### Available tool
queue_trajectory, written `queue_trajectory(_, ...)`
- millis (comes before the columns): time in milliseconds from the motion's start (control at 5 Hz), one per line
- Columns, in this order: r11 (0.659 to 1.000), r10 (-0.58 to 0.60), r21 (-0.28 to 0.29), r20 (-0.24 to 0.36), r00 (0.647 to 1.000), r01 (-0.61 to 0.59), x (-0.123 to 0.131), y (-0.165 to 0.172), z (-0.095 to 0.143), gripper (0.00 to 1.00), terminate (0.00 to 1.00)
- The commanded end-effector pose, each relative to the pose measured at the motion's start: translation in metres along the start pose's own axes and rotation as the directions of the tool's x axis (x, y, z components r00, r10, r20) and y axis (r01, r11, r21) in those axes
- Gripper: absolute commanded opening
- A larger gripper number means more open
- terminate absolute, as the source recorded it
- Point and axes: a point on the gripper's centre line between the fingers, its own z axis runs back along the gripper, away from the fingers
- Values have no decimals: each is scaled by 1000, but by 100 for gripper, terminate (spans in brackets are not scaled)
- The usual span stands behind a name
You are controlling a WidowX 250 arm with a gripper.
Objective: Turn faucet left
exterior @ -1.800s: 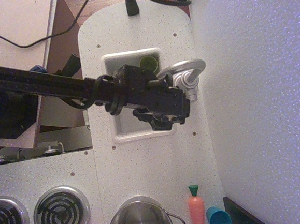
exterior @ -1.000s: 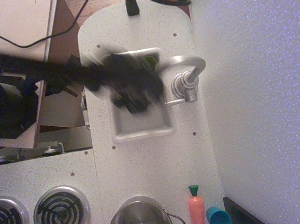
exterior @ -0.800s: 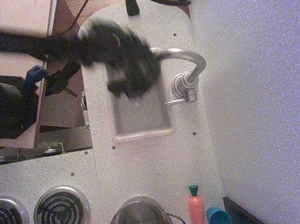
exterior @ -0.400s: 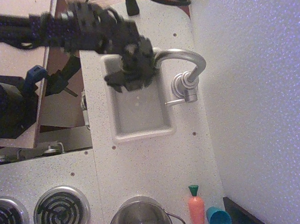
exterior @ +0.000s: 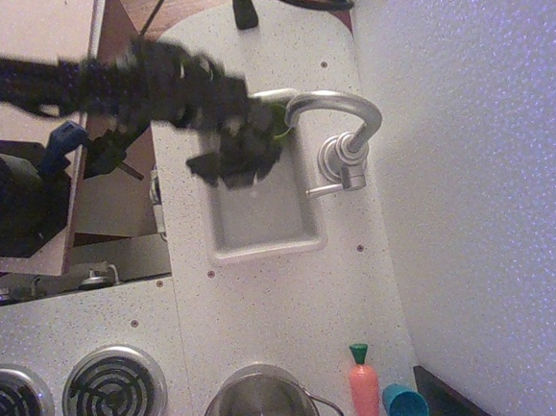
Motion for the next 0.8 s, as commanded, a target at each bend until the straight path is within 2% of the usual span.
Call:
queue_trajectory(0, 999, -39, 21, -25, 999, 39, 3, -2, 14, 100, 0)
queue_trajectory(200, 989, -96, -124, -171, 981, 75, 7, 0, 10, 100, 0)
queue_trajectory(400, 943, -57, -321, -421, 905, -90, 8, -1, 14, 100, 0)
queue_trajectory(600, 902, -199, -424, -581, 789, -85, 12, -5, 3, 100, 0)
